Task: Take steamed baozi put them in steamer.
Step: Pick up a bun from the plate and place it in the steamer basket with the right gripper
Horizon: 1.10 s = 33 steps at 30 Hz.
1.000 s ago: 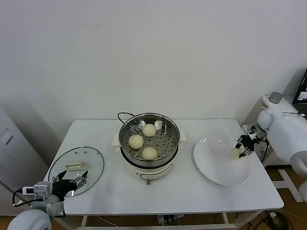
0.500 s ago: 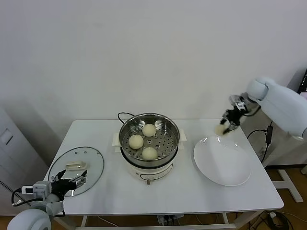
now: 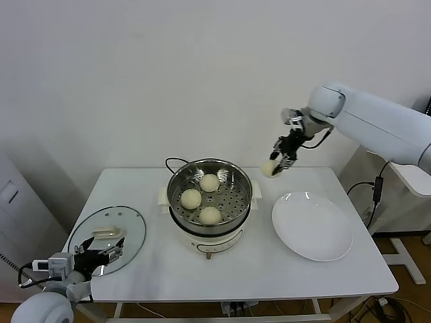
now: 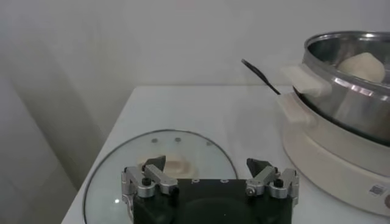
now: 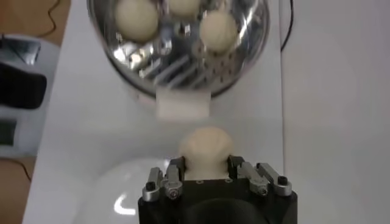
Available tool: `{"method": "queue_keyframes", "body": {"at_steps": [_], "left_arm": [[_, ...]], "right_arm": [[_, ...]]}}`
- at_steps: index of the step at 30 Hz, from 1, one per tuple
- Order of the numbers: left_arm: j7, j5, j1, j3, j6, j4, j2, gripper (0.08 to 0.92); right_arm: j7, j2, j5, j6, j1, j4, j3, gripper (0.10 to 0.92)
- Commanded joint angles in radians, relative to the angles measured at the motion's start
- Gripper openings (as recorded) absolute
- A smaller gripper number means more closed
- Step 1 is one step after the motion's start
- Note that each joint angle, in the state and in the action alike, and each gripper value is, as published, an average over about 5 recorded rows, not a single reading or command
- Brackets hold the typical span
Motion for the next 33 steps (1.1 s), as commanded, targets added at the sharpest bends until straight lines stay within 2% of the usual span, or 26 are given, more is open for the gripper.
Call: {"method": "queue_keyframes", "body": {"at_steps": [1,8,30,33], "left_arm": [[0.0,0.0,-0.001,0.0,0.0,0.0,-0.001,0.823],[0.0,0.0,0.001,-0.004,-0.001,-0.004,-0.001,0.823],[0.002,-0.006,0.008,-0.015,-0.007,0.005,-0.001,0.823],[0.002,-0.006,0.007,-0.014,-0.007,0.007,-0.003,0.823]], "right_arm": [[0.127,0.086,0.153,-0.177,0.037,0.098,-0.068,0.45],[0.198,0.112,0.195,-0.237,-0.029,0.118,-0.069,0.45],[0.269,0.134,0.1,-0.265,-0.137,0.104,-0.053,0.45],[0.275,0.133,0.098,-0.265,-0.143,0.103,-0.046,0.482]]}}
